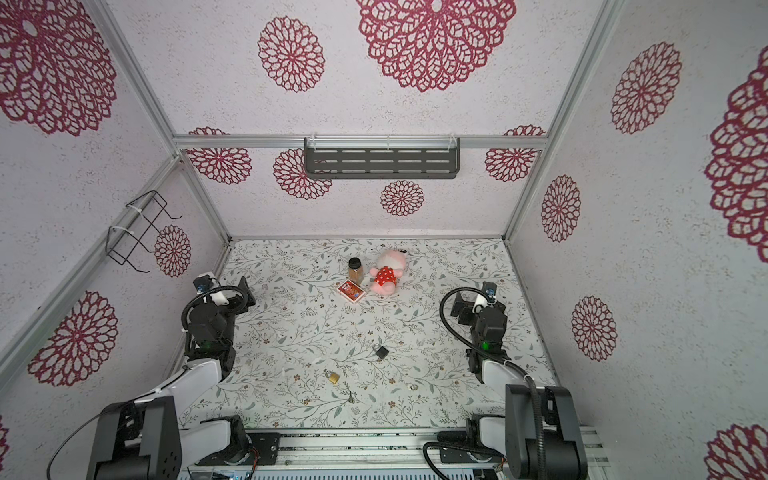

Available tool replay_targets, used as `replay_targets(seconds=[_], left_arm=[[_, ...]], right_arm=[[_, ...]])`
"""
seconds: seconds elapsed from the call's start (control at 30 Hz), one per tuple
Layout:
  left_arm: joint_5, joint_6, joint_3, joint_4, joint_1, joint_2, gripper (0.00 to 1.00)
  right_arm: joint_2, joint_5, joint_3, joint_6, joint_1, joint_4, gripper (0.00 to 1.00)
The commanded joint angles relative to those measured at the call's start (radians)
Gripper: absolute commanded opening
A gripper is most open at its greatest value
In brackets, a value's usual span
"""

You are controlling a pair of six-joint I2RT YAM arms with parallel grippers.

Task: Unlock with the key

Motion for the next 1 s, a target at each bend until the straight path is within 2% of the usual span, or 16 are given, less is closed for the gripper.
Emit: replay_targets(seconds=[0.0, 0.07, 0.13, 0.27, 0.33, 0.43, 0.57, 0.7, 0.97], left_arm=[[0.0, -0.143, 0.054, -0.2, 0.008, -0.049, 0.97], [-0.004, -0.229, 0.092, -0.287, 0.013, -0.071, 0.97], [0.004, -0.289, 0.122, -0.357, 0.016, -0.09, 0.97], [0.048, -0.409, 0.133, -0.386, 0.031, -0.092, 0.97], [0.071, -0.481, 0.161, -0.457, 0.05, -0.086, 0.97], [0.152, -0.511, 0.213, -0.552, 0.065, -0.068, 0.97], [0.259, -0.553, 0.239, -0.627, 0.058, -0.056, 0.97], [0.31, -0.58, 0.23, -0.665, -0.001, -0.075, 0.97], [0.287, -0.639, 0.213, -0.75, -0.236, -0.132, 0.97]], right_arm=[[-0.058, 0.053, 0.116, 0.129, -0.007, -0.321, 0.99], [-0.071, 0.048, 0.155, 0.126, -0.013, -0.417, 0.99], [-0.085, 0.05, 0.147, 0.179, -0.022, -0.431, 0.99], [-0.113, -0.017, 0.158, 0.254, -0.057, -0.502, 0.99], [-0.103, -0.054, 0.186, 0.255, -0.056, -0.562, 0.99], [-0.079, -0.087, 0.222, 0.257, -0.044, -0.648, 0.99], [-0.067, -0.073, 0.284, 0.244, 0.021, -0.783, 0.99], [-0.057, -0.037, 0.338, 0.242, 0.124, -0.915, 0.99], [-0.069, -0.009, 0.376, 0.326, 0.294, -1.165, 0.94]])
